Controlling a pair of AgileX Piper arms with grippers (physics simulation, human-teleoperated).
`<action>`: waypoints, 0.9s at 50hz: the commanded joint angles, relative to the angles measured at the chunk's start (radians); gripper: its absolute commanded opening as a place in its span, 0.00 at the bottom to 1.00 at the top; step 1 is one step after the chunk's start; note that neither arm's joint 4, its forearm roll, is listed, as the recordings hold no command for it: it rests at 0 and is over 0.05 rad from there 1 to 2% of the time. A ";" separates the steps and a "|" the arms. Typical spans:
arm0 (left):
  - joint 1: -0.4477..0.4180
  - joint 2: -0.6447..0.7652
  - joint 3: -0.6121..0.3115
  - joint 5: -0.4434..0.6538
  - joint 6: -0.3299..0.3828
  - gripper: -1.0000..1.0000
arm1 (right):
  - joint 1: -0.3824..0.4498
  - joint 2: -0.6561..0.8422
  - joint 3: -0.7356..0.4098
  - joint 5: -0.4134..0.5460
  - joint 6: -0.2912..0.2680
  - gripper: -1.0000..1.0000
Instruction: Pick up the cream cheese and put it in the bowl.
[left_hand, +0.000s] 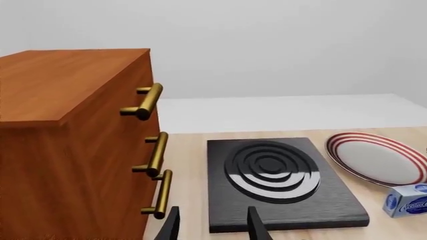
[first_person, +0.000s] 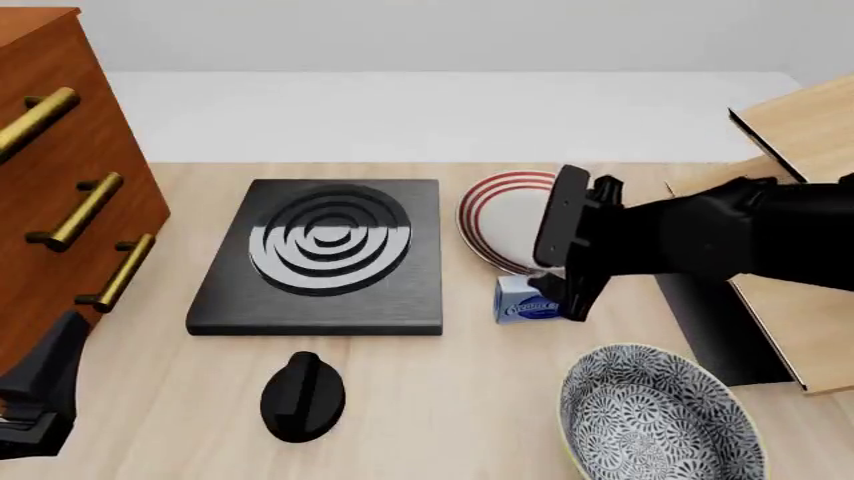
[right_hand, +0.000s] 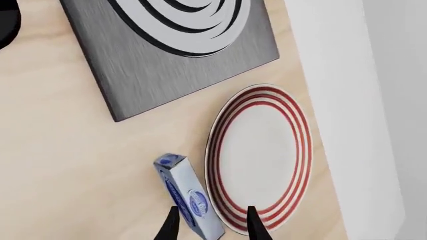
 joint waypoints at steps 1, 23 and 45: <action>0.009 0.000 0.000 0.002 -0.002 1.00 | -0.013 0.062 -0.015 -0.013 -0.035 1.00; 0.026 0.000 0.000 0.004 -0.005 1.00 | 0.010 0.155 -0.041 -0.040 -0.053 1.00; 0.047 0.000 0.001 0.010 -0.006 1.00 | 0.035 0.247 -0.072 -0.068 -0.033 1.00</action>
